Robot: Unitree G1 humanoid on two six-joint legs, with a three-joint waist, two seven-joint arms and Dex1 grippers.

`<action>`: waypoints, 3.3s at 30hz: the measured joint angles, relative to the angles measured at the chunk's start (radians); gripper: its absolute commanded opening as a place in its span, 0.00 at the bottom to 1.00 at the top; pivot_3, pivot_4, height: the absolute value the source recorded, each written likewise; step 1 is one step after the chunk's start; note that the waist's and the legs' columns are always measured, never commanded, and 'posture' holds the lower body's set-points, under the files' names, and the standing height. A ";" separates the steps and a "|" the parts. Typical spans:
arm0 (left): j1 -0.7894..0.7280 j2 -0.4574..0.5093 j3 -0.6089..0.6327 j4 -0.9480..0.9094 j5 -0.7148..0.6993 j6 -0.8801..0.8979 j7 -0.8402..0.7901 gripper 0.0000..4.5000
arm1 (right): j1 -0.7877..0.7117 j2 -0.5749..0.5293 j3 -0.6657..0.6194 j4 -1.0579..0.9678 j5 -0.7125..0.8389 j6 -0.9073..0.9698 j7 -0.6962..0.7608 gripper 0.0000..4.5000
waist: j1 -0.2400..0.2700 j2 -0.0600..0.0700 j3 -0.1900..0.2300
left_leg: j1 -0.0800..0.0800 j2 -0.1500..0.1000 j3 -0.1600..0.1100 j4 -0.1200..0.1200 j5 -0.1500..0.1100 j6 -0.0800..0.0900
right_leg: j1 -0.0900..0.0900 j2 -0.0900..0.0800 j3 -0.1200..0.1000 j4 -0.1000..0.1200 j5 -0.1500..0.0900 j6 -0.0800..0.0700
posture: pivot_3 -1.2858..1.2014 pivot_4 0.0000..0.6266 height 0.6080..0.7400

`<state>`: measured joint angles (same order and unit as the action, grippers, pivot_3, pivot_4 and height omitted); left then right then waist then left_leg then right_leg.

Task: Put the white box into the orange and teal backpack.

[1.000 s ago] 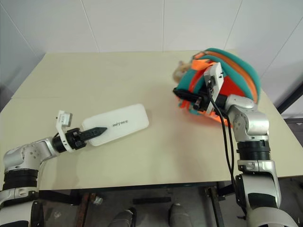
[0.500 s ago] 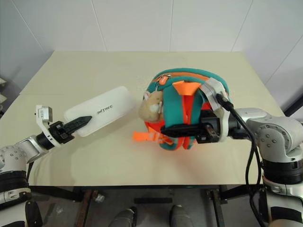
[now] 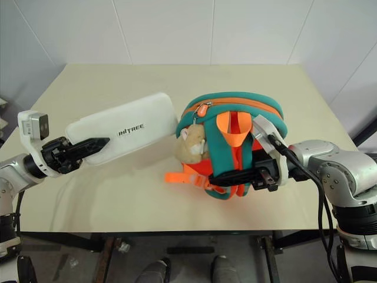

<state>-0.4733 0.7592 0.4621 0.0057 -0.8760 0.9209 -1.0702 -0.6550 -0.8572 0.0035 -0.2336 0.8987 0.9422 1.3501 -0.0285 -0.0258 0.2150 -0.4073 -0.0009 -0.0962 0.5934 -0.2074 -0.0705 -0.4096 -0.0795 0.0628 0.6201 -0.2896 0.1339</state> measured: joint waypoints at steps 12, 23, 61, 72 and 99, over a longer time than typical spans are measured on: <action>-0.156 0.052 -0.291 0.114 0.266 -0.367 -0.166 0.28 | -0.037 0.010 0.040 0.043 -0.049 -0.032 0.033 0.01 | 0.001 0.000 0.000 | 0.000 0.000 0.000 0.000 0.000 0.000 | 0.000 0.000 0.000 0.000 0.000 0.000 | 0.52 0.24 1.00; -0.408 -0.048 -0.507 0.257 0.454 -0.478 -0.214 0.28 | -0.070 0.040 0.056 0.060 -0.058 -0.016 0.027 0.01 | 0.002 0.000 0.000 | -0.001 0.000 0.000 0.003 -0.001 0.001 | 0.001 0.000 0.000 0.001 0.001 0.003 | 0.52 0.24 1.00; -0.616 -0.254 -0.613 0.464 0.597 -0.599 -0.369 1.00 | -0.033 0.075 0.060 0.008 -0.084 -0.042 -0.038 0.00 | -0.004 0.000 0.000 | -0.003 -0.001 -0.001 0.006 -0.001 0.002 | -0.001 0.001 0.000 0.003 0.000 0.004 | 0.52 0.24 1.00; -0.506 -0.106 -0.513 0.316 0.490 -0.602 -0.430 1.00 | -0.044 0.082 0.070 0.081 -0.133 -0.091 -0.017 0.00 | 0.000 0.000 0.000 | -0.004 -0.001 -0.001 0.007 -0.001 0.002 | -0.001 0.001 0.000 0.005 0.000 0.004 | 0.52 0.24 1.00; -0.327 -0.199 -0.536 -0.103 0.442 -0.574 -0.152 1.00 | -0.054 0.098 0.104 0.140 -0.176 -0.129 0.021 0.00 | 0.001 0.000 0.000 | -0.002 -0.001 -0.001 0.015 -0.001 0.002 | 0.003 0.001 0.000 0.006 0.001 0.004 | 0.52 0.24 1.00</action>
<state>-0.8001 0.5605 -0.0742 -0.0977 -0.4336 0.3474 -1.2225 -0.7092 -0.7591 0.1079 -0.0935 0.7225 0.8129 1.3710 -0.0273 -0.0261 0.2152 -0.4093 -0.0016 -0.0974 0.6079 -0.2087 -0.0682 -0.4070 -0.0787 0.0630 0.6264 -0.2886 0.1379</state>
